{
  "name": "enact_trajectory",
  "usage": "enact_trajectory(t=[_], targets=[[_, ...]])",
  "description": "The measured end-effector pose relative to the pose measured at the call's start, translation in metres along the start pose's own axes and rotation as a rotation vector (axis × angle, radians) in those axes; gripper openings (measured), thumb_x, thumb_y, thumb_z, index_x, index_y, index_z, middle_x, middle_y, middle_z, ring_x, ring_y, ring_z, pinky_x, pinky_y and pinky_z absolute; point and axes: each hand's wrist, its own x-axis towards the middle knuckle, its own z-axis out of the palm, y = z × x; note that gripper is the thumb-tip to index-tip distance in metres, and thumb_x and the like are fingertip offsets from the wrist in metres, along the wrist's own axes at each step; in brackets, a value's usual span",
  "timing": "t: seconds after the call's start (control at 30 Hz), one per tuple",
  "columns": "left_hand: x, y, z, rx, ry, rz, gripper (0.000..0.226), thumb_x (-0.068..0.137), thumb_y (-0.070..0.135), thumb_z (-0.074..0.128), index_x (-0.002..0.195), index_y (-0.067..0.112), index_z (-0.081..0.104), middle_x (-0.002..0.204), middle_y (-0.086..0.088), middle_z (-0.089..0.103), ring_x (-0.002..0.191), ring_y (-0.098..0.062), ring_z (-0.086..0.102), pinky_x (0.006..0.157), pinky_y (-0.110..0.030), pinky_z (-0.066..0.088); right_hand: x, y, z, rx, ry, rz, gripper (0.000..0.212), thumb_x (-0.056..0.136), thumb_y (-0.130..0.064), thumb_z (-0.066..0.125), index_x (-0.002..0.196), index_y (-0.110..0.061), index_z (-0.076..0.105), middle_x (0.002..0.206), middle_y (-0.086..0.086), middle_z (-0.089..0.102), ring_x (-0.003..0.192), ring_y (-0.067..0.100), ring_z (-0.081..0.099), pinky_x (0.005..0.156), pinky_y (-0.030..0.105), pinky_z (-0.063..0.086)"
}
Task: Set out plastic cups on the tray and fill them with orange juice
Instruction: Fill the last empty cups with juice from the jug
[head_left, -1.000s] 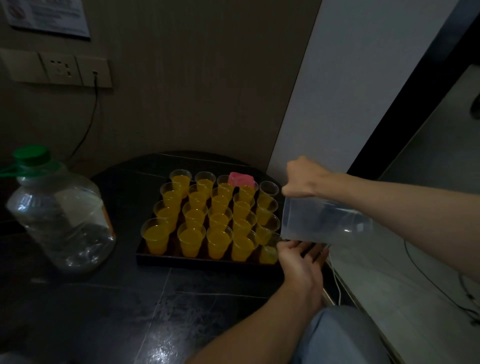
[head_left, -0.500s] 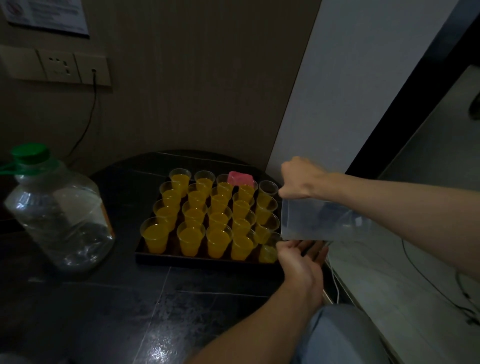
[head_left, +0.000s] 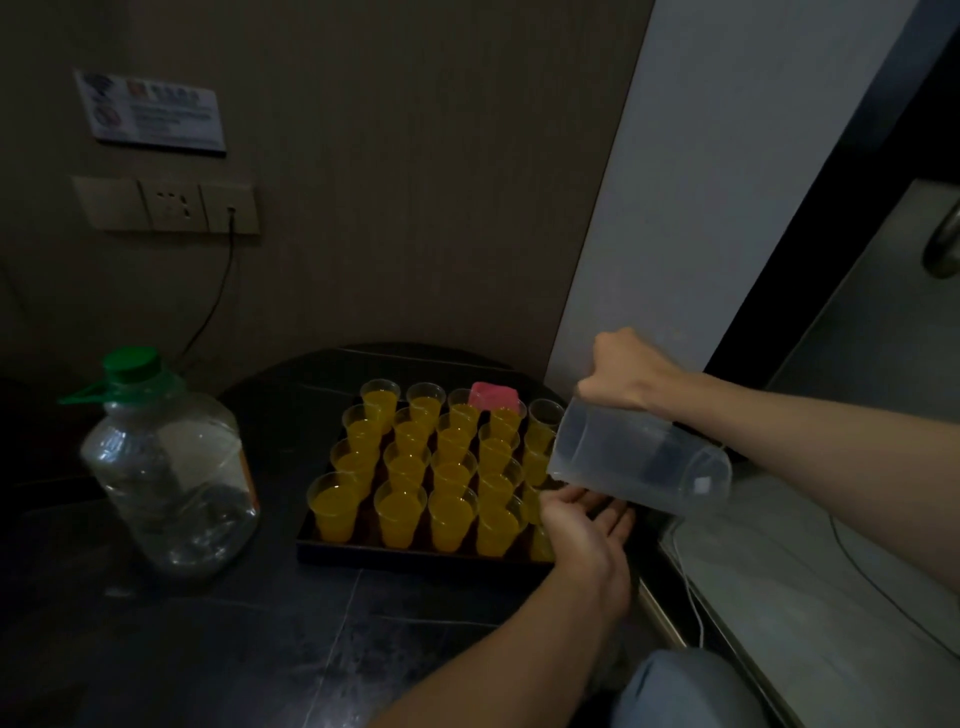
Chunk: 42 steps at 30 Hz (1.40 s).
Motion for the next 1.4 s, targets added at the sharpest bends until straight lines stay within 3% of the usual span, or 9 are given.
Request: enact_trajectory(t=[0.13, 0.3, 0.47, 0.6, 0.73, 0.87, 1.03, 1.2, 1.4], targets=[[-0.005, 0.014, 0.011, 0.04, 0.041, 0.072, 0.036, 0.104, 0.025, 0.034, 0.129, 0.012, 0.056, 0.116, -0.011, 0.063, 0.112, -0.032, 0.06, 0.099, -0.042, 0.045, 0.004, 0.0, -0.01, 0.07, 0.064, -0.004, 0.031, 0.077, -0.017, 0.065, 0.052, -0.013, 0.047, 0.05, 0.003, 0.041, 0.047, 0.019, 0.04, 0.046, 0.029, 0.028], [-0.008, 0.05, 0.025, 0.035, 0.119, 0.128, 0.036, 0.106, 0.03, 0.032, 0.126, 0.015, 0.058, 0.125, -0.01, 0.062, 0.125, -0.031, 0.056, 0.11, -0.046, 0.04, 0.009, -0.009, -0.019, 0.237, 0.2, -0.004, 0.044, 0.083, -0.02, 0.07, 0.045, -0.016, 0.049, 0.046, 0.001, 0.044, 0.045, 0.016, 0.041, 0.045, 0.023, 0.028], [-0.006, 0.087, 0.027, -0.003, 0.136, 0.239, 0.04, 0.106, 0.028, 0.03, 0.128, 0.013, 0.059, 0.126, -0.011, 0.064, 0.114, -0.023, 0.059, 0.098, -0.038, 0.042, 0.013, -0.019, -0.007, 0.437, 0.267, -0.047, 0.023, 0.092, -0.026, 0.069, 0.073, -0.015, 0.077, 0.07, 0.001, 0.071, 0.067, 0.015, 0.067, 0.053, 0.023, 0.05], [-0.009, 0.109, 0.034, -0.055, 0.188, 0.32, 0.037, 0.104, 0.024, 0.032, 0.123, 0.012, 0.062, 0.113, -0.008, 0.066, 0.096, -0.017, 0.06, 0.088, -0.036, 0.041, 0.022, -0.035, -0.005, 0.565, 0.322, -0.089, 0.017, 0.093, -0.023, 0.068, 0.081, -0.018, 0.079, 0.071, -0.005, 0.069, 0.067, 0.006, 0.063, 0.053, 0.016, 0.04], [-0.02, 0.128, 0.033, -0.083, 0.22, 0.413, 0.033, 0.102, 0.018, 0.036, 0.117, 0.011, 0.064, 0.105, -0.006, 0.068, 0.093, -0.015, 0.062, 0.071, -0.03, 0.041, 0.033, -0.061, -0.004, 0.635, 0.305, -0.135, 0.017, 0.092, -0.02, 0.066, 0.087, -0.018, 0.082, 0.079, -0.004, 0.074, 0.071, 0.001, 0.062, 0.06, 0.021, 0.05], [-0.024, 0.152, 0.028, -0.131, 0.235, 0.492, 0.031, 0.103, 0.022, 0.038, 0.113, 0.011, 0.065, 0.109, -0.007, 0.068, 0.097, -0.016, 0.063, 0.072, -0.029, 0.044, 0.043, -0.087, -0.005, 0.737, 0.276, -0.146, 0.019, 0.093, -0.017, 0.064, 0.099, -0.018, 0.082, 0.085, -0.007, 0.07, 0.076, -0.002, 0.059, 0.063, 0.013, 0.042], [-0.022, 0.182, 0.02, -0.08, 0.256, 0.589, 0.029, 0.102, 0.024, 0.039, 0.113, 0.014, 0.064, 0.109, -0.005, 0.067, 0.096, -0.013, 0.061, 0.075, -0.03, 0.042, 0.06, -0.121, -0.005, 0.844, 0.184, -0.137, 0.022, 0.094, -0.02, 0.067, 0.113, -0.017, 0.077, 0.112, -0.001, 0.073, 0.104, 0.011, 0.063, 0.081, 0.023, 0.046], [-0.024, 0.204, 0.018, -0.019, 0.275, 0.656, 0.028, 0.101, 0.022, 0.04, 0.114, 0.015, 0.063, 0.102, -0.006, 0.067, 0.09, -0.016, 0.062, 0.067, -0.029, 0.043, 0.073, -0.149, -0.004, 0.855, 0.113, -0.178, 0.034, 0.091, -0.016, 0.07, 0.125, -0.019, 0.072, 0.127, 0.002, 0.068, 0.118, 0.016, 0.058, 0.085, 0.026, 0.042], [-0.002, 0.236, 0.007, 0.054, 0.289, 0.747, 0.046, 0.09, 0.021, 0.048, 0.135, 0.023, 0.055, 0.123, -0.011, 0.064, 0.111, -0.03, 0.062, 0.083, -0.042, 0.052, 0.092, -0.18, 0.008, 0.922, 0.028, -0.229, 0.041, 0.09, -0.011, 0.066, 0.129, -0.023, 0.069, 0.131, 0.0, 0.066, 0.127, 0.02, 0.056, 0.099, 0.034, 0.049]])
